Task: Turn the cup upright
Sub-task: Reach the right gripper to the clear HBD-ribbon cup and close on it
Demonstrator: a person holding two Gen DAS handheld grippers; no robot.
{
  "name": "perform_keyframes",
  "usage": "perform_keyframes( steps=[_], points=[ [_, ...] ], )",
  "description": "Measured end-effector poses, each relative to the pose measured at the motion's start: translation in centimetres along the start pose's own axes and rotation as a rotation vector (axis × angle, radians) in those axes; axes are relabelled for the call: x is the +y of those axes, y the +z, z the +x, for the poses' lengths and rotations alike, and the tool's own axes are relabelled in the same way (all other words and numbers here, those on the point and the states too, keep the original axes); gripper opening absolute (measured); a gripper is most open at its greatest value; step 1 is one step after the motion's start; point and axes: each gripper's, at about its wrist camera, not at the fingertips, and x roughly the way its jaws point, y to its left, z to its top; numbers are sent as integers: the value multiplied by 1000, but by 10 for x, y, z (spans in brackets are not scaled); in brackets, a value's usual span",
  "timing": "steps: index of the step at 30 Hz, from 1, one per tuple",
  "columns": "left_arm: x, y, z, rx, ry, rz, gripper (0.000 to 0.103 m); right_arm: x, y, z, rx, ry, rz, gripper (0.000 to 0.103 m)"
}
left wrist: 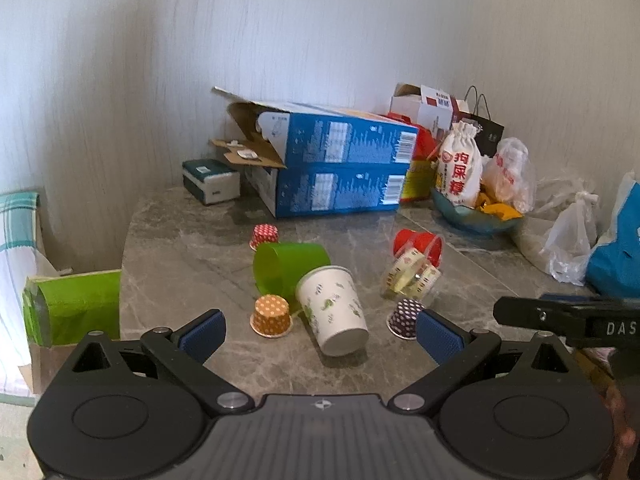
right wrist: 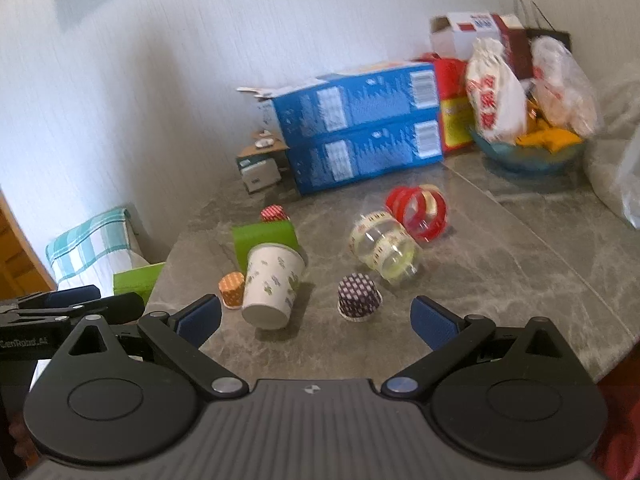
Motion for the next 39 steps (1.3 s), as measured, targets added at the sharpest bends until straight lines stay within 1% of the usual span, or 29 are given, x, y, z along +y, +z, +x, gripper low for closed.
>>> perform_keyframes(
  steps=[2,4,6,8,10,13,15,17,18,19,21,23,24,26,28,31,33,35,37,39],
  points=[
    [3,0,2,-20,12,0,102,1,8,8,-5,-11,-53,102],
    [6,0,4,-31,-2,0,102,2,19,16,-13,-32,-104,102],
    [8,-1,10,-21,-30,8,103,1,30,26,-6,-46,-150,102],
    [9,-3,19,17,-84,11,103,-7,43,40,18,-61,-174,102],
    [9,-6,25,43,-136,25,103,-18,60,56,66,-71,-181,102],
    [9,-8,30,44,-154,39,103,-35,86,87,189,-45,-175,102],
    [10,-9,34,40,-176,35,103,-41,105,110,273,-65,-213,102],
    [12,-10,39,49,-191,25,103,-43,124,132,331,-102,-267,102],
    [13,-10,42,57,-190,21,103,-42,131,141,363,-108,-289,102],
    [14,-11,45,65,-187,22,103,-40,132,150,397,-90,-308,102],
    [16,-13,51,77,-181,26,103,-35,135,162,443,-53,-337,99],
    [20,-14,56,90,-172,23,103,-30,131,171,494,-34,-371,98],
    [22,-14,59,94,-168,17,103,-29,128,174,516,-29,-393,95],
    [26,-15,62,98,-171,5,103,-30,119,183,567,-26,-437,93],
    [29,-17,65,104,-181,-6,103,-37,110,191,600,-30,-439,92],
    [28,-19,69,112,-191,-9,103,-48,99,201,641,-23,-418,83],
    [28,-20,70,117,-188,-10,103,-53,94,206,662,-2,-393,76],
    [29,-21,69,120,-186,-17,103,-54,90,210,678,6,-384,74],
    [31,-22,66,118,-185,-26,103,-55,87,213,675,-1,-374,72],
    [32,-23,61,113,-180,-33,103,-59,85,217,686,3,-349,57]
  ],
)
